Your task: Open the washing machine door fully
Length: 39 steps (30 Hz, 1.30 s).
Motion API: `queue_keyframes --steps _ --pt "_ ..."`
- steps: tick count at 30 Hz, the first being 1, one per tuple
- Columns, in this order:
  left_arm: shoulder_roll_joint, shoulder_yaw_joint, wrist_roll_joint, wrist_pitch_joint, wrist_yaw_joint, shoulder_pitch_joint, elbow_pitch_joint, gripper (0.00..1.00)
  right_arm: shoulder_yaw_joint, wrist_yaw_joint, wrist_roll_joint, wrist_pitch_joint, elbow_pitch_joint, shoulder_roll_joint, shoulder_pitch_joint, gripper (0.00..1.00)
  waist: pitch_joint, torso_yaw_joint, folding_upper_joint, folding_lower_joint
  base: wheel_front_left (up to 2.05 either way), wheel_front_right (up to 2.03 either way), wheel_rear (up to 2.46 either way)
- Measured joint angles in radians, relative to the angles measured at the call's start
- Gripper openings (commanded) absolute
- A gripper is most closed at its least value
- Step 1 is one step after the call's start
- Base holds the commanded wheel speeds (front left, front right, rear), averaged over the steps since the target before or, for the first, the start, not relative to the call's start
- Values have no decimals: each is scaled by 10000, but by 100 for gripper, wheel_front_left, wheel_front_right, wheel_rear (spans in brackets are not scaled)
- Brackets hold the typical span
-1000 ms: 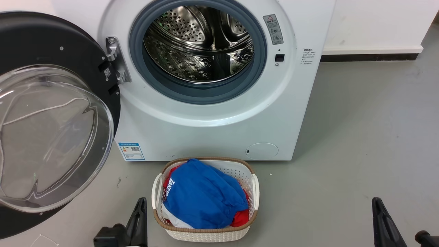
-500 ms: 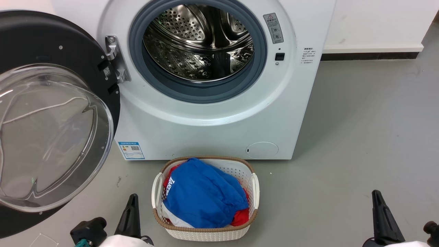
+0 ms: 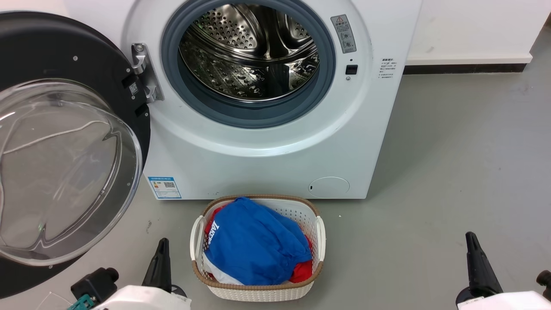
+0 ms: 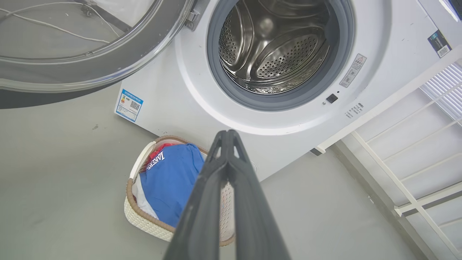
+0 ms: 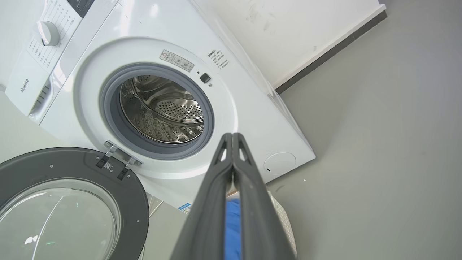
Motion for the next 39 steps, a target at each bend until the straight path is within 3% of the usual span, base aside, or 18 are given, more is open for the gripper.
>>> queue_keyframes --steps 39 --pt "8 606 -4922 1166 -443 -715 318 0 -44 0 4631 1131 786 -77 -1133 0 127 -21 0 -1 0 0 0"
